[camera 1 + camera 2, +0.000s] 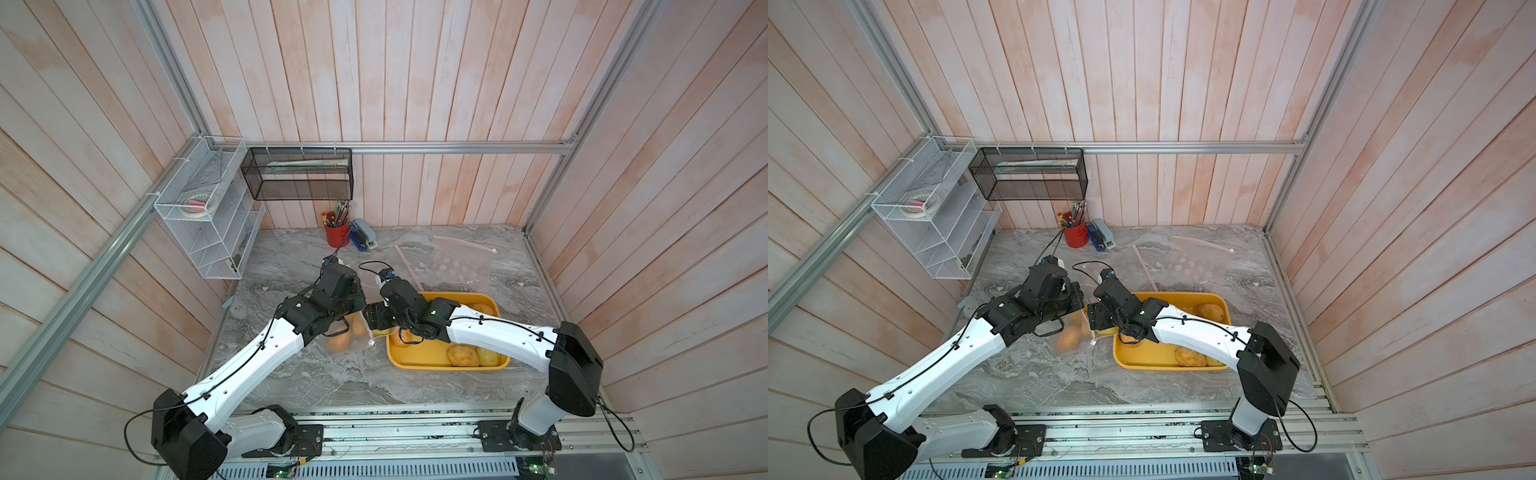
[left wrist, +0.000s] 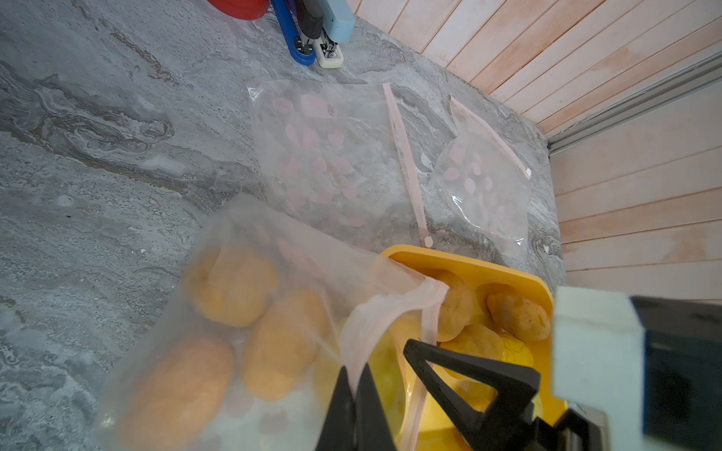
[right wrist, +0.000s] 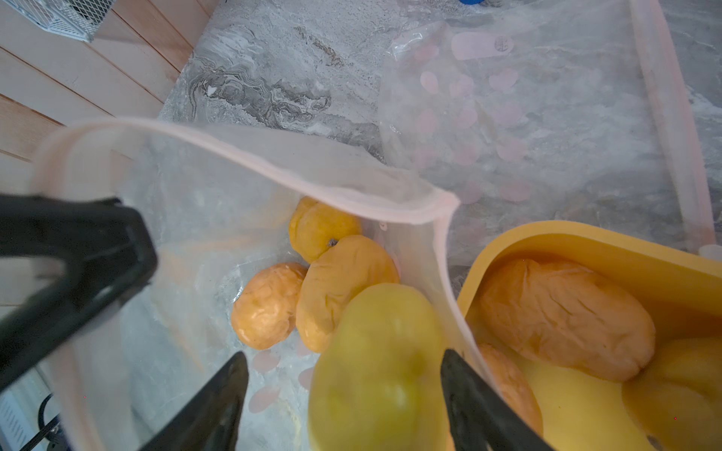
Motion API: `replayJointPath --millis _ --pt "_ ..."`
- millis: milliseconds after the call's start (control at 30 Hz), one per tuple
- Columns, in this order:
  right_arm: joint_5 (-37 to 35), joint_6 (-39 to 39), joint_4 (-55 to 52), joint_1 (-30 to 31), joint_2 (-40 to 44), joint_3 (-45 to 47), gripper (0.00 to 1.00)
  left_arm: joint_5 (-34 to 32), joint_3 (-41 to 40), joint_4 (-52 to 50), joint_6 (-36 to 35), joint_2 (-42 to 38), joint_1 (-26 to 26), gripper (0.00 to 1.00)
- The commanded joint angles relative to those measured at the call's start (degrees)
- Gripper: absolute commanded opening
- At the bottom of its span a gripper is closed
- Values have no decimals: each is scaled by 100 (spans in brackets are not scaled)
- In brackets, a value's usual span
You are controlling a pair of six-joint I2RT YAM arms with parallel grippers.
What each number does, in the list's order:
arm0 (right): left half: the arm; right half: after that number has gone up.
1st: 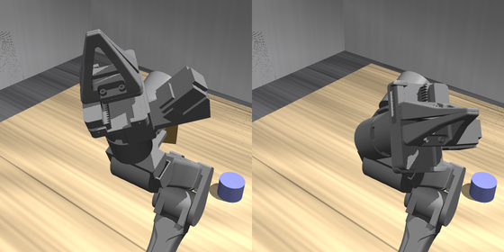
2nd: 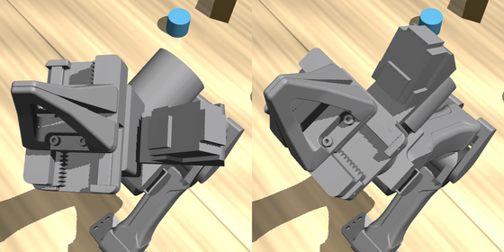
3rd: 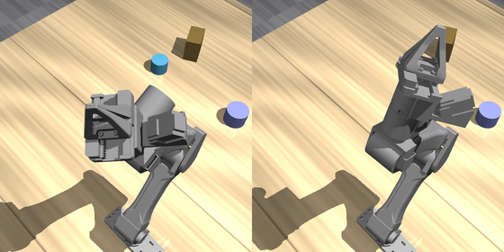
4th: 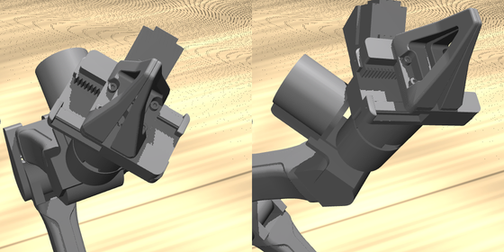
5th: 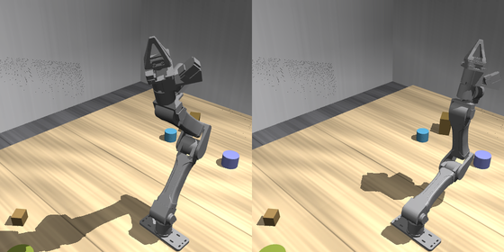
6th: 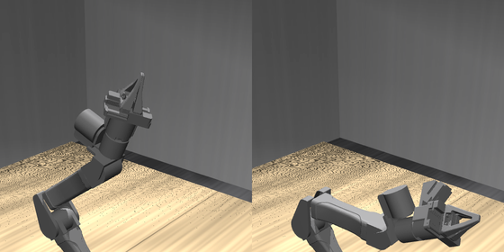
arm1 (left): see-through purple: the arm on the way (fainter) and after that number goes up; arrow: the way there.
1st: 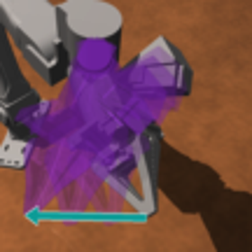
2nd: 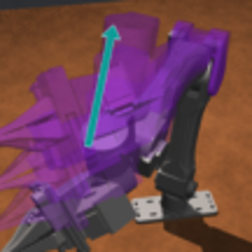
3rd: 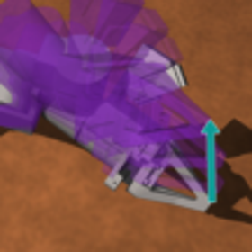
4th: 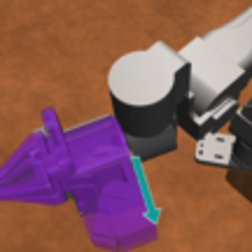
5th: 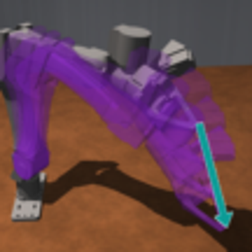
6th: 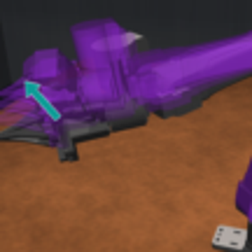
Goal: Put the potatoes into a zipper bag and zip it
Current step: Place the potato into the zipper food storage bag, then adjust the zipper food storage bag at the center of the board.
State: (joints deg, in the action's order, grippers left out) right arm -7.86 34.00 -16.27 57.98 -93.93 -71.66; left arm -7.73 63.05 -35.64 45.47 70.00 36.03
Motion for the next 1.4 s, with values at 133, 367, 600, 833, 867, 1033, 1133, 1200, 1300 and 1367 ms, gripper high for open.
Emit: replayJointPath --millis 133,367,600,833,867,1033,1133,1200,1300,1367 --pt "-444 57 -157 -14 861 308 75 40 -69 -4 5 -75 -35 0" --pt "-609 382 259 -123 1691 1566 68 34 -75 -13 14 -96 -46 0" --pt "390 485 1180 -604 1534 2405 56 8 -90 -18 14 -166 -51 0" --pt "772 423 1353 -730 929 2167 48 -1 -93 -36 14 -205 -64 0" --pt "786 423 1386 -735 893 2158 48 7 -82 -26 14 -204 -68 0" --pt "893 399 1464 -879 840 2121 41 48 -84 -22 5 -180 -70 0" --pt "1010 406 1551 -940 880 2131 37 34 -92 -22 5 -176 -78 0" --pt "1042 414 1639 -946 894 2138 36 68 -85 -21 1 -168 -79 0" --pt "1080 432 1725 -958 816 2106 36 72 -95 -17 4 -170 -79 0" --pt "1187 441 1812 -967 711 2073 35 52 -104 -13 5 -180 -79 0"
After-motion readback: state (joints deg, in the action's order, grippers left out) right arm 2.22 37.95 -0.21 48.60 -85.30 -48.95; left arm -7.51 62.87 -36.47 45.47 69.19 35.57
